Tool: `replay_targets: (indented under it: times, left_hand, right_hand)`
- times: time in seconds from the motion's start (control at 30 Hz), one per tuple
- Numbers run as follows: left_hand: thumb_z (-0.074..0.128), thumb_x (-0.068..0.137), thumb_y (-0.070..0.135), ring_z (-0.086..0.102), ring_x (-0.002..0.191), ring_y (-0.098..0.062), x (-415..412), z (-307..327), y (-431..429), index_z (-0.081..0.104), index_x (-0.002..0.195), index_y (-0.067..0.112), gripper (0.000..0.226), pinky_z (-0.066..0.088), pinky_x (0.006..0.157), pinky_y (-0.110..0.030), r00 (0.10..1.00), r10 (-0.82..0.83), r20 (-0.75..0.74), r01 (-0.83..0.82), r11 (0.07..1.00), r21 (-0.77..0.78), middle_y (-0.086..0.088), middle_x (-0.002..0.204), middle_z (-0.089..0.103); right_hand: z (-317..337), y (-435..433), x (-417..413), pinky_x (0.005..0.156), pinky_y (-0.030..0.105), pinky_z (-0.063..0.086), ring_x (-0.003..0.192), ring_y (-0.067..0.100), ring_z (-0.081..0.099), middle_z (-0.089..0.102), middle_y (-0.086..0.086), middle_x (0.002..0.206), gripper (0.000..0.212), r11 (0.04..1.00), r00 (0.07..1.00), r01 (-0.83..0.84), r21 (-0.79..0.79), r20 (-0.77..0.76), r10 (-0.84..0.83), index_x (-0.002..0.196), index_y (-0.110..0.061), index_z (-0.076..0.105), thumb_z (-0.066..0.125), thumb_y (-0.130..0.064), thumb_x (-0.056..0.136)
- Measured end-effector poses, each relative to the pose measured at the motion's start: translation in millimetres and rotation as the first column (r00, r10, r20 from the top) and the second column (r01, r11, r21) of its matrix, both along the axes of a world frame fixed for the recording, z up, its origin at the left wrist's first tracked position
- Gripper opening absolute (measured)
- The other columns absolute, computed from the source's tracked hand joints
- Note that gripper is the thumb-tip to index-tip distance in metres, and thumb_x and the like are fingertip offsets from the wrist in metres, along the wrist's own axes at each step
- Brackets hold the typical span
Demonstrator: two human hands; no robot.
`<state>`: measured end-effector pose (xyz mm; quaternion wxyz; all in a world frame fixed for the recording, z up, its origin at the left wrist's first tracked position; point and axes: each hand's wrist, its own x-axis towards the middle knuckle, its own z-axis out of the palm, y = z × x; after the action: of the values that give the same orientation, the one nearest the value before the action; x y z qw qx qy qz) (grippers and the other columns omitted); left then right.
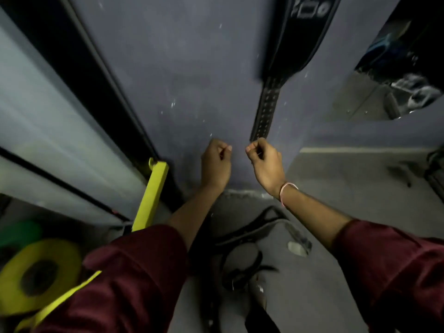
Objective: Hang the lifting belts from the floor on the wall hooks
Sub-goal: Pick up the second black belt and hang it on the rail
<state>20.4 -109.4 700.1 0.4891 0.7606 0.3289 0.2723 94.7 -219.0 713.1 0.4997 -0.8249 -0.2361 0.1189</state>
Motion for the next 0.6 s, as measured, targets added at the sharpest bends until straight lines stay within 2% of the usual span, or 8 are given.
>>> replay_targets:
  times: [0.1,0.2,0.3,0.37,0.43,0.5,0.53,0.6]
  left_hand:
    - [0.059,0.096,0.006,0.051,0.072,-0.017,-40,-58,-1,0.051,0.087,0.008,0.012,0.037,0.067,-0.024,0.996,0.018,-0.089,-0.028,0.994,-0.109,0.002,0.074,0.052]
    - [0.059,0.095,0.006,0.054,0.074,-0.022,-81,-123,-4,0.058,0.089,0.0,0.009,0.039,0.069,-0.029,0.981,0.047,-0.188,-0.082,0.98,-0.183,-0.01,0.08,0.059]
    - [0.056,0.098,0.01,0.052,0.072,-0.02,-112,-181,-5,0.056,0.088,0.003,0.012,0.037,0.068,-0.027,0.953,0.056,-0.298,-0.136,0.957,-0.255,-0.007,0.077,0.056]
    - [0.055,0.099,0.013,0.051,0.072,-0.014,-122,-212,-5,0.058,0.096,0.001,0.012,0.035,0.063,-0.021,0.926,0.079,-0.369,-0.197,0.935,-0.294,-0.004,0.081,0.056]
    - [0.053,0.101,0.017,0.052,0.076,-0.012,-127,-244,-2,0.058,0.104,0.002,0.016,0.035,0.064,-0.018,0.898,0.077,-0.433,-0.242,0.908,-0.341,-0.002,0.087,0.057]
    - [0.053,0.102,0.021,0.058,0.084,-0.02,-130,-275,4,0.058,0.107,0.002,0.021,0.044,0.075,-0.029,0.887,0.07,-0.457,-0.264,0.888,-0.377,-0.004,0.091,0.06]
    - [0.053,0.102,0.023,0.06,0.088,-0.024,-130,-291,8,0.058,0.108,0.002,0.023,0.049,0.08,-0.037,0.881,0.072,-0.468,-0.279,0.877,-0.392,-0.006,0.092,0.061]
    - [0.053,0.102,0.023,0.06,0.091,-0.025,-132,-326,18,0.058,0.11,0.001,0.025,0.05,0.087,-0.042,0.87,0.086,-0.485,-0.313,0.857,-0.409,-0.007,0.094,0.06]
  right_hand:
    - [-54,4,-37,0.07,0.027,0.048,0.07,0.011,0.056,0.06,-0.003,0.075,0.013,0.989,0.986,-0.119,-0.09,-0.128,0.107,0.086,-0.007,0.063,0.055,0.002,0.092]
    - [-111,0,-64,0.065,0.01,0.041,0.061,-0.004,0.053,0.052,-0.001,0.07,0.023,0.968,0.941,-0.217,-0.122,-0.291,0.175,0.081,-0.004,0.057,0.05,0.015,0.091]
    - [-174,-6,-80,0.072,0.021,0.044,0.07,0.0,0.054,0.057,-0.005,0.073,0.034,0.951,0.92,-0.25,-0.179,-0.351,0.176,0.075,-0.022,0.055,0.056,0.007,0.093]
    - [-211,-6,-86,0.074,0.032,0.048,0.077,0.018,0.06,0.064,0.007,0.079,0.026,0.943,0.892,-0.272,-0.194,-0.419,0.171,0.078,-0.021,0.058,0.059,-0.001,0.094]
    - [-244,1,-90,0.069,0.03,0.047,0.077,0.023,0.06,0.064,0.013,0.081,0.02,0.932,0.857,-0.297,-0.207,-0.489,0.165,0.08,-0.017,0.059,0.059,-0.004,0.095]
    - [-278,10,-91,0.064,0.026,0.044,0.07,0.019,0.056,0.059,0.007,0.074,0.024,0.927,0.819,-0.312,-0.21,-0.554,0.15,0.076,-0.019,0.056,0.059,-0.005,0.095]
    - [-295,15,-91,0.065,0.028,0.044,0.069,0.02,0.055,0.057,0.005,0.071,0.023,0.928,0.801,-0.309,-0.206,-0.583,0.137,0.075,-0.017,0.055,0.059,-0.006,0.095]
    - [-333,26,-90,0.071,0.036,0.046,0.074,0.022,0.055,0.055,0.004,0.069,0.019,0.935,0.772,-0.292,-0.202,-0.627,0.105,0.078,-0.012,0.054,0.06,-0.006,0.095]
